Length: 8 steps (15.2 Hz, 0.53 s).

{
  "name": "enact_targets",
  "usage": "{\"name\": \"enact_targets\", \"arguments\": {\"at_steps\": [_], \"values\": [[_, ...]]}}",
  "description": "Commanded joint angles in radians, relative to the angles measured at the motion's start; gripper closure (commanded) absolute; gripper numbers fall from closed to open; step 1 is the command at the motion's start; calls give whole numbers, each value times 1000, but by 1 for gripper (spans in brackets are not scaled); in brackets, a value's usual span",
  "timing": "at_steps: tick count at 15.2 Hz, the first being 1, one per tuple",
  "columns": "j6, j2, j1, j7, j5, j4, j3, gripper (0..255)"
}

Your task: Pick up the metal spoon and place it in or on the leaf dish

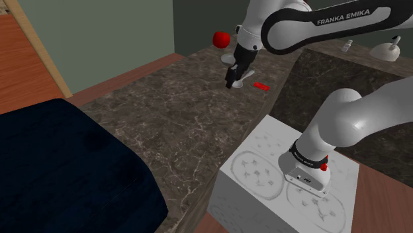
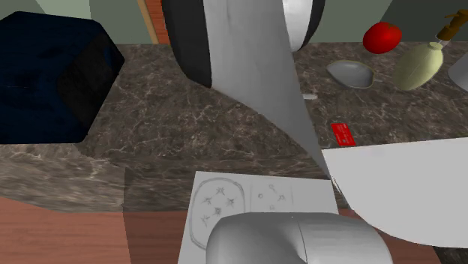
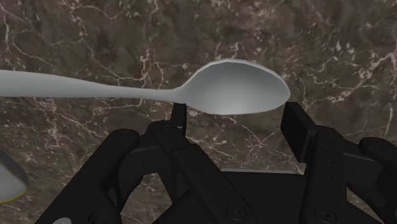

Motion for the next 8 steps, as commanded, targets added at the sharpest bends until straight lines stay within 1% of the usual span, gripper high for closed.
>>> {"name": "enact_targets", "arguments": {"at_steps": [1,8], "values": [[19,43,-26,-45,-21,25,-37,255],[63,227,-92,-192,-66,168,-155,255]]}}
